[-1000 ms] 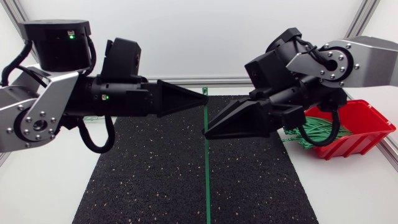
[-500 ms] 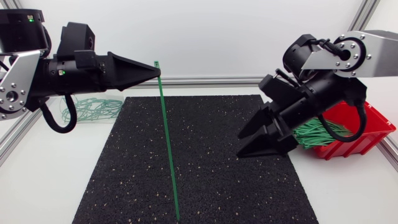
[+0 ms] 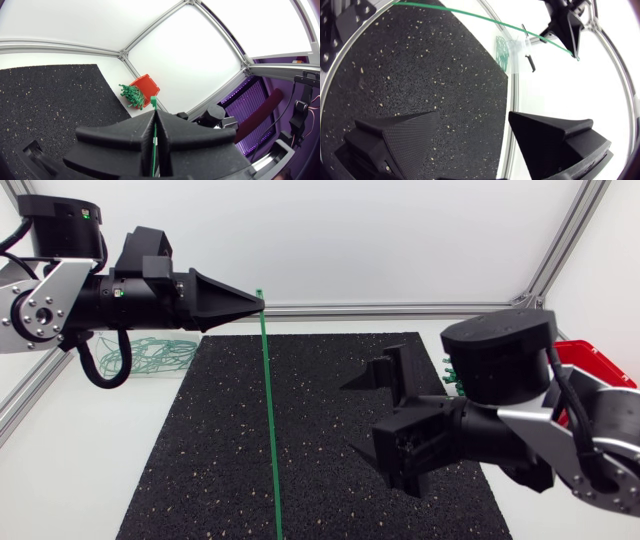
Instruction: Take a green cable tie from the red box, thread the tail through the head to close it, then place it in the transparent bin on the left.
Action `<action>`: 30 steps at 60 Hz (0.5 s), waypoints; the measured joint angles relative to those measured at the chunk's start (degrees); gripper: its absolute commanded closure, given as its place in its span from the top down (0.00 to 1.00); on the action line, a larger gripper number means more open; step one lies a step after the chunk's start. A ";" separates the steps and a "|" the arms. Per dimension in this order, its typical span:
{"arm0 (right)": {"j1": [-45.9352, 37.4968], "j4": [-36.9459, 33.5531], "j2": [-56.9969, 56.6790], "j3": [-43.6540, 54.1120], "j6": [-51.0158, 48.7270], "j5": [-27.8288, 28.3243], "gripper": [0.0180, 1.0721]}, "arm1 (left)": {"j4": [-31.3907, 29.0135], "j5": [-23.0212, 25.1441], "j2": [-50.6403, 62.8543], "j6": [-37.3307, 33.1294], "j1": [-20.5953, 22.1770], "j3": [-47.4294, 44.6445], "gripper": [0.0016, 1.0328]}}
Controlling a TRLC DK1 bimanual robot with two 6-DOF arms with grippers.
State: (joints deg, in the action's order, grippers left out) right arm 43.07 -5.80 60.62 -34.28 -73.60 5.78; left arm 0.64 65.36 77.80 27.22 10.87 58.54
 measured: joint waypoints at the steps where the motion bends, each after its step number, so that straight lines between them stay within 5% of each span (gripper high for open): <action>1: 0.33 0.74 0.00 0.55 -1.05 -0.22 0.96 | -0.02 0.13 0.22 0.02 0.00 0.07 0.03; 5: 0.72 10.25 0.42 3.26 -9.44 -1.33 0.96 | -0.44 0.85 1.14 0.00 0.00 0.39 0.03; 8: 0.76 24.28 1.97 5.31 -18.78 0.63 0.96 | -1.46 1.70 2.86 -0.26 -0.39 1.60 0.03; 12: 0.76 31.39 3.28 8.74 -26.62 4.59 0.96 | -2.38 1.88 3.96 -0.70 -0.63 2.67 0.03; 15: 0.85 33.42 4.31 10.93 -31.61 8.48 0.96 | -2.73 1.90 5.03 -1.25 -0.63 3.56 0.03; 17: -0.39 32.94 4.76 11.96 -36.92 19.65 0.96 | -3.04 1.88 5.42 -1.53 -0.63 3.85 0.03; 19: -1.46 34.12 5.31 12.02 -39.06 24.52 0.96 | -3.19 1.90 5.60 -1.55 -0.63 3.91 0.03; 26: 1.64 42.77 9.46 12.98 -43.69 27.06 0.96 | -3.37 1.90 6.49 -1.75 -0.63 4.20 0.03; 30: 4.70 44.89 9.77 15.41 -44.09 27.43 0.84 | -3.41 1.90 7.39 -1.79 -0.63 4.31 0.03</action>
State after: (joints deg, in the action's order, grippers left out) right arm 47.77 39.09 70.39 -18.87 -117.69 33.21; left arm -2.76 67.26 85.19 25.43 10.24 62.85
